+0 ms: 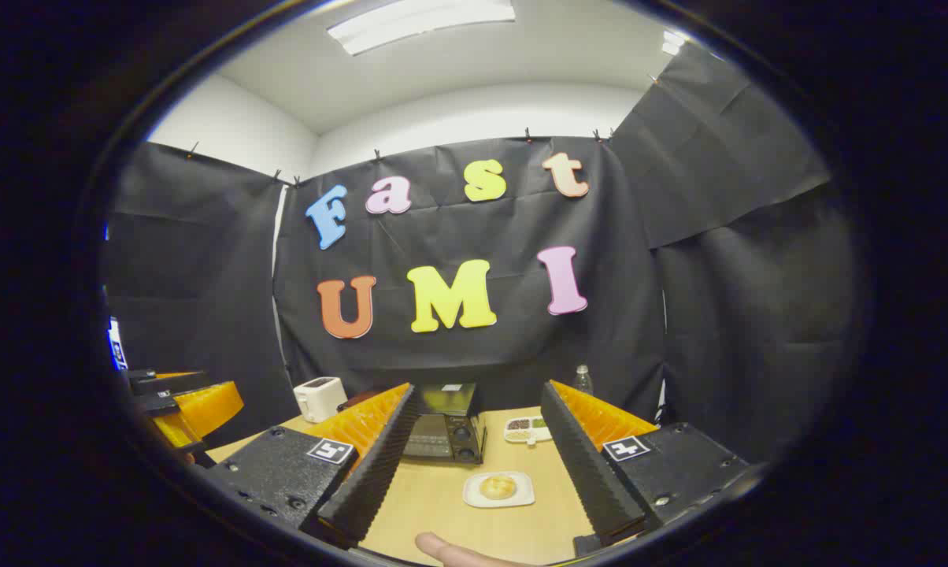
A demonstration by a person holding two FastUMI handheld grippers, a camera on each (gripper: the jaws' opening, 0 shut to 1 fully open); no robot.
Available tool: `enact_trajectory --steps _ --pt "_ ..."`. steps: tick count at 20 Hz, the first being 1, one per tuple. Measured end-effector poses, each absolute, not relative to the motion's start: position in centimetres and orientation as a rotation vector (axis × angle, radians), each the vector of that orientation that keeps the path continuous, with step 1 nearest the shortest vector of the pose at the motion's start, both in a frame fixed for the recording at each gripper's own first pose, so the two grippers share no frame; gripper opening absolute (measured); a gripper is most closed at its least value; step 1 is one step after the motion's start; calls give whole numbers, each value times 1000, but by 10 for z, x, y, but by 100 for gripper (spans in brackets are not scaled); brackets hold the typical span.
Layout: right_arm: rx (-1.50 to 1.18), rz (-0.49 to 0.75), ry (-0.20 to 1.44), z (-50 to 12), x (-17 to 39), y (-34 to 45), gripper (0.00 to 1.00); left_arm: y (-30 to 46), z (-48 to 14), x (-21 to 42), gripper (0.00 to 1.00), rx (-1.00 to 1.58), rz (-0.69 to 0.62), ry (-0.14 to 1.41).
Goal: Open the electric oven with the left hand, put the food in, and close the electric oven.
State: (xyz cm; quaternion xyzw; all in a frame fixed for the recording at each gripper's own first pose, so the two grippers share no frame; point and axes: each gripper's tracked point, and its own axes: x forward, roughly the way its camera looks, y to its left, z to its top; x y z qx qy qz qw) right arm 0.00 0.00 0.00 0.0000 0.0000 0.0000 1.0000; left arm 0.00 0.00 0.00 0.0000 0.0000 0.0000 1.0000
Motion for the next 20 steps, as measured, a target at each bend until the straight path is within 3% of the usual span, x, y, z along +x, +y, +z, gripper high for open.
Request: enact_trajectory --steps 2,5,6,10,12,13,14,20 --pt "-2 8 -6 1 -2 2 96 -1 -2 1 100 -4 -8 3" --pt "-5 13 -8 -1 -3 3 96 -1 -3 0 100 -7 -23 -3" --pt "-7 12 -6 -2 -3 3 96 1 -3 1 95 -7 -21 -8" --pt "-4 19 1 -8 0 4 96 13 -3 4 100 -19 -4 -18" --pt "-5 16 2 -10 2 2 96 23 -5 10 89 -34 15 -13" --pt "-3 12 -2 -10 3 -1 96 26 -4 14 89 -41 20 -15" --pt "0 8 -4 -10 4 -4 96 31 -4 21 95 -47 26 -10" --pt "20 -1 -1 -20 9 -22 96 37 -19 82 92 -61 -30 58"
